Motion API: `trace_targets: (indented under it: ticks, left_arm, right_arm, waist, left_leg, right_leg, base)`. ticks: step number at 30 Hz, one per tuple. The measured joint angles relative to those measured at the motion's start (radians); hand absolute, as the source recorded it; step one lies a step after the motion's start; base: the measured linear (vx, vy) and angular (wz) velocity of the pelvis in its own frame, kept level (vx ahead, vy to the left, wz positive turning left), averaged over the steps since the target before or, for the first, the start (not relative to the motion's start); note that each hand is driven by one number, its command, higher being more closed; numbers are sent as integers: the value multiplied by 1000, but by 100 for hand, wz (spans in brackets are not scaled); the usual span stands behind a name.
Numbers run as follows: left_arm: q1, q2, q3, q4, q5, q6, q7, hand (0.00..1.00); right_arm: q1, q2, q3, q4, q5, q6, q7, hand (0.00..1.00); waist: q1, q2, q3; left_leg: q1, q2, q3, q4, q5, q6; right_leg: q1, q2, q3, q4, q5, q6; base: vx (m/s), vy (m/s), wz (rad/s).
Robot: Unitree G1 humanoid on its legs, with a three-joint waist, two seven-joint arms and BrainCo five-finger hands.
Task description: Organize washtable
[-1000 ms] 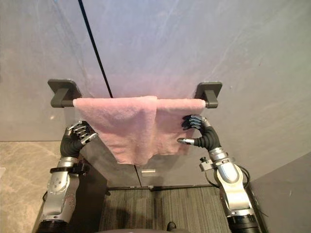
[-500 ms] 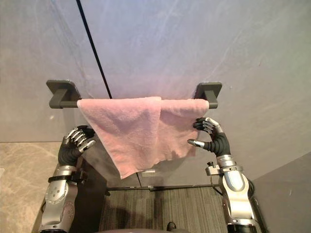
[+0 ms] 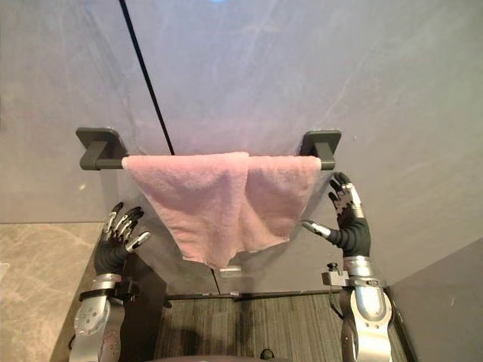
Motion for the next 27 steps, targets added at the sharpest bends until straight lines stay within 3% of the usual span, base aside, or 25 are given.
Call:
trace_targets:
  ticks: [5,9,17,27]
  left_arm:
    - [29,-35,9,94,-23,5,1,0]
    - [47,-61,33,155,-28,22,1,0]
    - [64,-70,40,360,16,48,19,0]
    - [59,-69,31,686,140,78,69,0]
  right_arm:
    - [65,34,-46,2,-63,-4,-53,0]
    - [115,36,-50,33,-131,-4,-55,0]
    - [149,38,9,289,-246,29,-95,0]
    - [126,50,79,700,-245,51,-100,0]
  waist:
    - [0,1,0]
    - [0,2,0]
    - [4,3,1]
    - [7,3,1]
  left_leg:
    - [-4,1,3,0,0,0]
    - [-9,1,7,0,-1,0]
    - [-8,7,25,0,-6,-2]
    - [-3,15,59,5,-13,-12]
  right_leg:
    - [-6,1,0,2,0,0]
    - [-15,0,2,6,-1,0]
    - [-33,-1,6,58,-32,-1]
    - [-45,1,12,98,-55,-1]
  base:
    - [0,0,-1]
    - [0,0,-2]
    - [-4,0,-1]
    - [-10,-2,-1]
